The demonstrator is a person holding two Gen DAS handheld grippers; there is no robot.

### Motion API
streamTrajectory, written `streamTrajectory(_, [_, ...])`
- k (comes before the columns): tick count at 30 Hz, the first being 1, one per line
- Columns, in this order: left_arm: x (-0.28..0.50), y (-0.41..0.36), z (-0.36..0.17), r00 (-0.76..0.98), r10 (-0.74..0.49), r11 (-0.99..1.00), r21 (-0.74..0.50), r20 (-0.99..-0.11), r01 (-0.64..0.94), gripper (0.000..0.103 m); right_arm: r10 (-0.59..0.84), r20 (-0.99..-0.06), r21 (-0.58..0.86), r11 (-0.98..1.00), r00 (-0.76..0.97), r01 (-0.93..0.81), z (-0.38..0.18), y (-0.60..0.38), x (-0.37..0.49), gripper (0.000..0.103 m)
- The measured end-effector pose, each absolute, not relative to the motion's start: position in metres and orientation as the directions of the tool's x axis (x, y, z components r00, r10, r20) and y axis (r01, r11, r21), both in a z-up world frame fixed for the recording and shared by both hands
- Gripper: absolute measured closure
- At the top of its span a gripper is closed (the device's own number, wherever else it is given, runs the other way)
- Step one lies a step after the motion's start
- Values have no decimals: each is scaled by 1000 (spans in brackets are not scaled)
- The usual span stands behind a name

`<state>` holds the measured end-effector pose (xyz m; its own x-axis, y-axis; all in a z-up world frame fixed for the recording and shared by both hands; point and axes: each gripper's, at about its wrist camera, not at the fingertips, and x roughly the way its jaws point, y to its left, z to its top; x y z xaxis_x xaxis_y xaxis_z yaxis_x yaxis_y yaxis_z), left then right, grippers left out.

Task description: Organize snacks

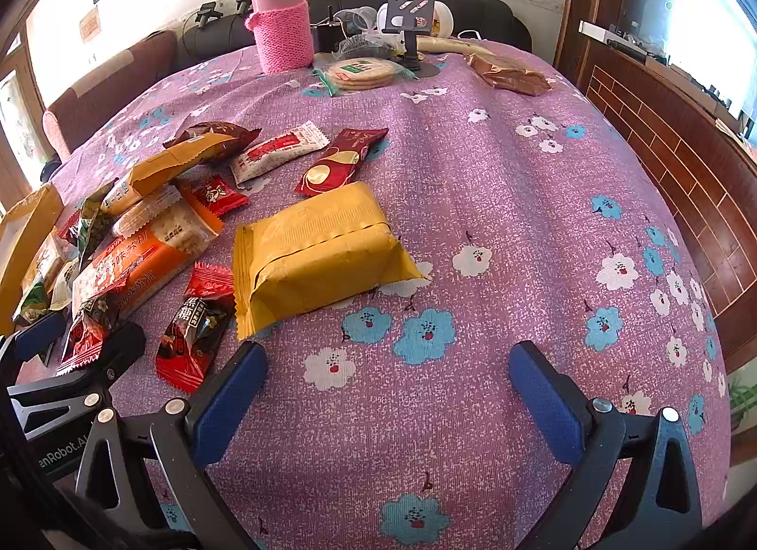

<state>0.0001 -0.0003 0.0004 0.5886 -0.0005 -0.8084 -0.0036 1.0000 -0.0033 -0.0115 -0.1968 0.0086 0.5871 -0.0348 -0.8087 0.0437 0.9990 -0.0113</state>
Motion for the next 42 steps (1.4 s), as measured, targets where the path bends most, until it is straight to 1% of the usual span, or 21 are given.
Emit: streamTrajectory(42, [1,0,-1,588,-6,1000,-9,-809,-1,0,-35,-808,-11,999,588,44,9,-197,-11,0])
